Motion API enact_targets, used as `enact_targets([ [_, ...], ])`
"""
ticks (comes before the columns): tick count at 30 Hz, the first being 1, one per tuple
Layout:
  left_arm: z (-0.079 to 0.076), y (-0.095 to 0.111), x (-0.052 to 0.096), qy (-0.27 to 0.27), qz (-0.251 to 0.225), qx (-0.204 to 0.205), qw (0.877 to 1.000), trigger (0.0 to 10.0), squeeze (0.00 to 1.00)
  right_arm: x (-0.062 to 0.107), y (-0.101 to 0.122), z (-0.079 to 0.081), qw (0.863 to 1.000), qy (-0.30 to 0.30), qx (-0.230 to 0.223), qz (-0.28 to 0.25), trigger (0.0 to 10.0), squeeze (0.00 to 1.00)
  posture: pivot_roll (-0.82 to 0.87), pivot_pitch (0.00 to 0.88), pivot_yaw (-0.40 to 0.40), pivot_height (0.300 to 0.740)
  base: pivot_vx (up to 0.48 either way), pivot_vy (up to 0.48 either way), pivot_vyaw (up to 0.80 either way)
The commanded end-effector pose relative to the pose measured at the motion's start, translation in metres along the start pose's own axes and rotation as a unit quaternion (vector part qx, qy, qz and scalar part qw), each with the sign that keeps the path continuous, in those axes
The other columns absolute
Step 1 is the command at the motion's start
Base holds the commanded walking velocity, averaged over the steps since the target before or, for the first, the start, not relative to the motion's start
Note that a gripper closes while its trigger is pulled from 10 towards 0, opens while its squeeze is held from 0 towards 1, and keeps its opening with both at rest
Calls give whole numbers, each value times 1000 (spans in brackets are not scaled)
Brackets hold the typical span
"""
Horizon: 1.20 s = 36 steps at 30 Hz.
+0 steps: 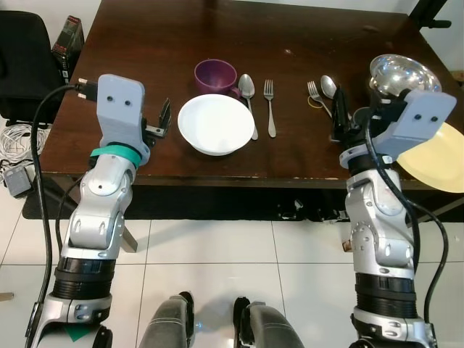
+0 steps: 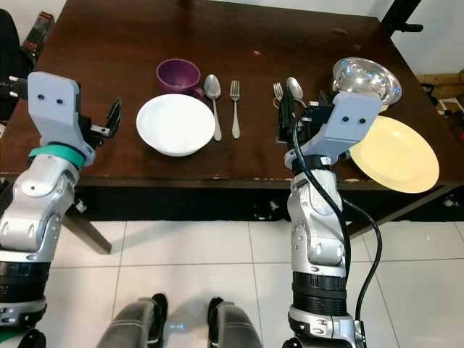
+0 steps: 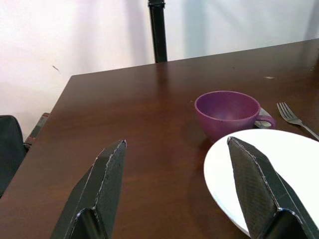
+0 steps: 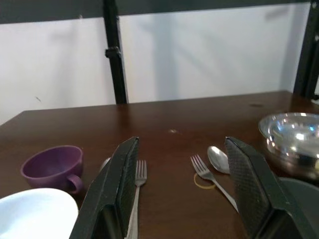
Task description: Setting the table
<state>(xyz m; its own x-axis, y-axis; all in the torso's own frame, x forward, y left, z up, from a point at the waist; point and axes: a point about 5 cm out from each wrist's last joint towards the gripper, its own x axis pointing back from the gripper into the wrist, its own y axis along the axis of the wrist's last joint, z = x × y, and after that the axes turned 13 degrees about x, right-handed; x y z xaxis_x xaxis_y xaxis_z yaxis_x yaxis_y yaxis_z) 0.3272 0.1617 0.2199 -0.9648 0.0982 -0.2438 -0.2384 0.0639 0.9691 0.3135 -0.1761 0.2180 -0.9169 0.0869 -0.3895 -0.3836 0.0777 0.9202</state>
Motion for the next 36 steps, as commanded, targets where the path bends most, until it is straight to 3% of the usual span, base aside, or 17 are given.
enact_targets([
  [1,-3,-4,1,-1,2,-4,1000,10000,0,-1,-6,-4,999,-13,-25,17,10000,0,96,63,-20,740,0,0,0],
  [12,-5,-6,0,-1,-1,-4,1000,10000,0,-6,-10,-10,995,-33,-83,37,10000,0,96,55,-34,740,0,0,0],
  [16,-6,-6,-1,0,-5,-2,1000,10000,0,-9,-10,-13,990,-42,-134,35,10000,0,101,42,-40,740,0,0,0],
  [19,-6,-6,-1,0,-7,-3,1000,10000,0,-12,-10,-12,988,-36,-147,36,10000,0,108,25,-43,740,0,0,0],
  [25,-6,-7,-2,1,-8,-2,1000,10000,0,-16,-7,-3,996,-6,-86,27,10000,0,97,17,-39,740,0,0,621],
  [36,-9,-8,-3,-9,-5,-3,1000,10000,0,-11,-11,-1,996,0,-84,39,10000,0,81,45,-14,740,0,0,792],
])
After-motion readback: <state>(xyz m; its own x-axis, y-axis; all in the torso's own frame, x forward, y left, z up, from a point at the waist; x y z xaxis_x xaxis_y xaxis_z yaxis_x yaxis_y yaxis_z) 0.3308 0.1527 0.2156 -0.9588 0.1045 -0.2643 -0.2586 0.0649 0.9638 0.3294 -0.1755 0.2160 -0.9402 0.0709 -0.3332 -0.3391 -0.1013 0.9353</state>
